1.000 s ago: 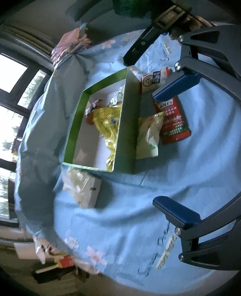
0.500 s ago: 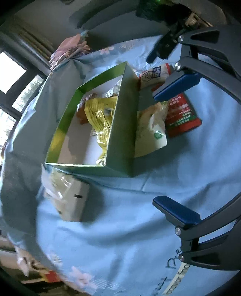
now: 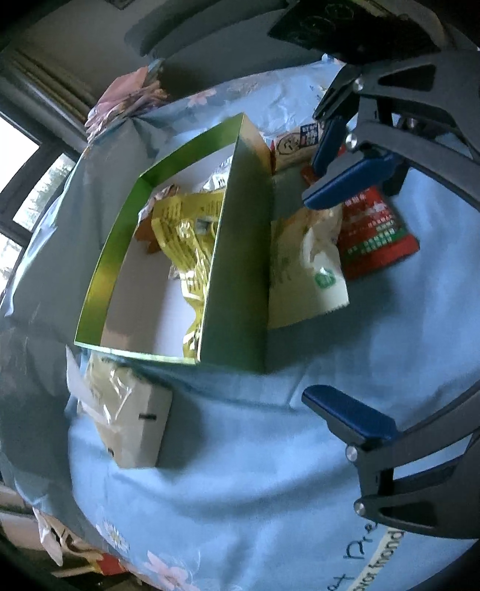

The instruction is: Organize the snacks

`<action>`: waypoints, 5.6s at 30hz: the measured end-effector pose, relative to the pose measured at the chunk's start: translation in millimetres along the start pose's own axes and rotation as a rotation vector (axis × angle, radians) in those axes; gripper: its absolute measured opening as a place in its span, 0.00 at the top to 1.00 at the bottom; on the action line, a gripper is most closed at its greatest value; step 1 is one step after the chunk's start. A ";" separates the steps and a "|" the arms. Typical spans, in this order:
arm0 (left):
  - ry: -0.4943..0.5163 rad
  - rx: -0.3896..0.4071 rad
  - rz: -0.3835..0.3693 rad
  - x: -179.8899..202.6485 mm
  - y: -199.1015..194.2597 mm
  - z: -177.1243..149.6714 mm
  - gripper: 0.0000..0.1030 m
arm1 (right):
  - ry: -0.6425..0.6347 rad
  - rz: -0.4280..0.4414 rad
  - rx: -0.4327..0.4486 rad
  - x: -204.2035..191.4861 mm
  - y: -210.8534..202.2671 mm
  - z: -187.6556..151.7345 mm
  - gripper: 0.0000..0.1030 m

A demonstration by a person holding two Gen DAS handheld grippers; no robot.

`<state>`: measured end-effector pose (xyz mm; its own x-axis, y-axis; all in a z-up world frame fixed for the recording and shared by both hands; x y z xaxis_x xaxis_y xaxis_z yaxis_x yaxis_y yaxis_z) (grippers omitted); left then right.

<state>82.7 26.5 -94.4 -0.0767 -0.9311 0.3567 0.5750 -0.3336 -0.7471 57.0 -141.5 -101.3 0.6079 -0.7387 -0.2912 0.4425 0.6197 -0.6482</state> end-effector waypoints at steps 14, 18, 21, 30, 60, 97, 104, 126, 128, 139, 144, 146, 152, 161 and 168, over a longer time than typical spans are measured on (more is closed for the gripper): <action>-0.012 -0.075 -0.028 9.9 25.6 3.6 0.40 | -0.055 -0.007 -0.098 2.3 38.1 9.8 0.50; 0.011 -0.079 0.015 14.7 29.2 1.8 0.42 | -0.015 0.008 -0.093 11.5 37.8 8.2 0.61; 0.014 -0.083 0.013 14.5 29.5 0.4 0.46 | 0.001 0.015 -0.091 14.2 37.8 8.2 0.66; 0.040 -0.077 0.008 19.2 22.8 -4.2 0.55 | -0.005 0.028 -0.070 8.1 33.8 6.1 0.75; 0.182 0.163 -0.007 57.7 -43.2 23.8 0.59 | -0.107 0.007 0.173 -26.9 -33.4 38.0 0.76; 0.153 0.093 -0.007 52.6 41.2 96.5 0.59 | -0.033 -0.093 0.116 47.1 21.3 92.9 0.76; 0.167 0.087 0.012 53.8 44.6 95.8 0.59 | -0.023 -0.095 0.104 48.6 23.8 93.6 0.76; 0.175 0.079 0.028 55.5 47.5 95.0 0.59 | -0.011 -0.094 0.090 50.2 24.9 91.1 0.76; 0.175 0.079 0.029 55.1 47.6 95.0 0.59 | -0.012 -0.095 0.090 50.2 24.8 91.2 0.76; 0.173 0.077 0.039 53.2 47.5 94.2 0.56 | -0.001 -0.097 0.084 52.3 26.4 89.6 0.76; 0.170 0.076 0.054 50.5 48.0 94.4 0.50 | 0.013 -0.099 0.076 54.2 26.3 89.8 0.76; 0.167 0.076 0.059 49.8 47.9 94.3 0.47 | 0.012 -0.103 0.075 53.7 26.3 89.8 0.76; 0.168 0.081 0.079 50.1 47.1 93.8 0.36 | 0.009 -0.131 0.077 51.9 24.3 89.8 0.69; 0.174 0.085 0.102 50.5 46.1 94.2 0.23 | 0.018 -0.145 0.076 53.1 21.3 88.8 0.64; 0.173 0.093 0.103 51.2 42.3 94.5 0.21 | 0.026 -0.159 0.080 54.8 18.3 89.8 0.63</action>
<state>180.0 -21.3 -54.7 -0.1477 -0.9738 0.1732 0.6588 -0.2275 -0.7171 157.6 -146.8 -65.9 0.5095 -0.8348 -0.2085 0.5834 0.5133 -0.6294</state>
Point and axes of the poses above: each gripper's, at about its wrist camera, not at the fingertips, and y roughly the way its jaws point, x to its right, z to its top, the point moved 2 cm from there along y, roughly the way its jaws point, and after that the axes turned 3 degrees about y, right-handed, at the moved point
